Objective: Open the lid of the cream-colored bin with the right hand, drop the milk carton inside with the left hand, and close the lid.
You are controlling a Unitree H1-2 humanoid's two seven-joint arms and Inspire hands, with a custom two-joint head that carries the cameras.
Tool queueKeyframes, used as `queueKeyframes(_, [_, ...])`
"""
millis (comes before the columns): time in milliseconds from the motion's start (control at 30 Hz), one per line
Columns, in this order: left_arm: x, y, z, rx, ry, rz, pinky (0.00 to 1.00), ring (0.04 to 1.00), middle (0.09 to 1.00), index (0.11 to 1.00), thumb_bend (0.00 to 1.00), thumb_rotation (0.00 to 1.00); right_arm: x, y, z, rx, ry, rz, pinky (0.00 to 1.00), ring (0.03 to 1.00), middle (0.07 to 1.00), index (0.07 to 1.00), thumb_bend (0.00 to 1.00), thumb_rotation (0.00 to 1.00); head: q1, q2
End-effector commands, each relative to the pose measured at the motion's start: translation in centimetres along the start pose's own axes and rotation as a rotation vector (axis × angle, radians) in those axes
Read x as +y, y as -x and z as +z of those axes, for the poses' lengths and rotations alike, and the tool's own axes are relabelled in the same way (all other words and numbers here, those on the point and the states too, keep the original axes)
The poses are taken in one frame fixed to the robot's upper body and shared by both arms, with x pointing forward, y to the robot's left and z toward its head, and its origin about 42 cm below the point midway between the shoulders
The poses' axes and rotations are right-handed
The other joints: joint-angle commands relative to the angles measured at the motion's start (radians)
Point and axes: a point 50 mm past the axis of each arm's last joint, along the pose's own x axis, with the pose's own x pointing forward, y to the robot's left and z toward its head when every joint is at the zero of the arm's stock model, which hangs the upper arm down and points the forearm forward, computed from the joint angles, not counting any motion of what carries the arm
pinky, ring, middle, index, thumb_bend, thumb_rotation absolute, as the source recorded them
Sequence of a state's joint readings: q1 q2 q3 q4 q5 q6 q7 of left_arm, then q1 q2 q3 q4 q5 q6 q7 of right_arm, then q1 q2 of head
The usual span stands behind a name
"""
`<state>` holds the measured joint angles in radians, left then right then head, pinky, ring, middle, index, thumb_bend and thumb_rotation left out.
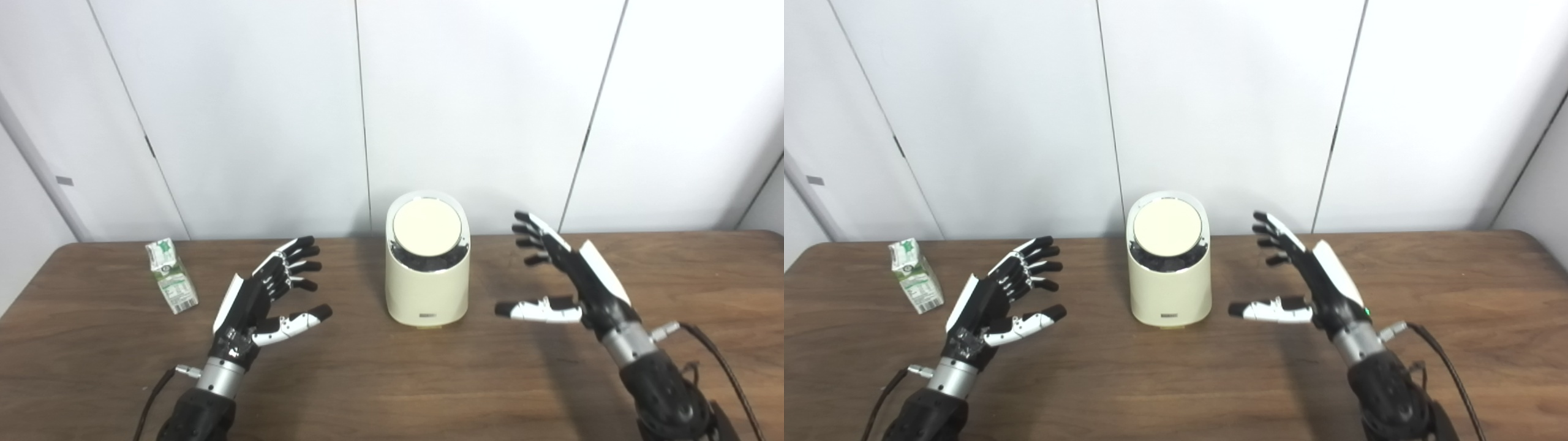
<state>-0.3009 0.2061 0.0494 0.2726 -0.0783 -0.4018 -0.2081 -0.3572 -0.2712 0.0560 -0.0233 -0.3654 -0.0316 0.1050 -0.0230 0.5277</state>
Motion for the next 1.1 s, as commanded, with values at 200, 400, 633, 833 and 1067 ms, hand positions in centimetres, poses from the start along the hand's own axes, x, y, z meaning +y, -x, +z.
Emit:
queueKeyframes(200, [0.8,-1.3,1.6,-0.084,-0.026,0.004,0.63,0.762,0.830,0.878,0.73,0.15,-2.4,-3.6,4.0,-0.059,0.028,-0.052,0.76,0.860,0.927,0.948,0.74,0.34,-0.007,-0.001])
queueKeyframes(400, [0.7,-1.3,1.6,-0.086,-0.025,0.001,0.63,0.766,0.833,0.880,0.73,0.15,-3.0,-4.9,5.3,-0.073,0.097,-0.057,0.76,0.854,0.890,0.937,0.75,0.39,-0.005,0.000])
queueKeyframes(633, [0.3,-1.3,1.6,-0.087,-0.021,0.003,0.63,0.762,0.832,0.879,0.74,0.17,-3.1,-6.6,6.2,-0.077,0.111,-0.052,0.73,0.839,0.876,0.926,0.78,0.43,-0.001,0.001])
queueKeyframes(833, [0.4,-1.3,1.5,-0.091,-0.022,-0.002,0.63,0.766,0.832,0.879,0.73,0.16,-2.9,-8.0,7.1,-0.074,0.105,-0.024,0.76,0.852,0.891,0.938,0.76,0.41,-0.003,0.001])
queueKeyframes(1067, [0.5,-1.1,1.5,-0.081,-0.021,0.001,0.64,0.767,0.833,0.879,0.73,0.14,-2.4,-9.3,7.9,-0.080,0.140,-0.002,0.70,0.837,0.888,0.935,0.77,0.41,-0.004,0.005])
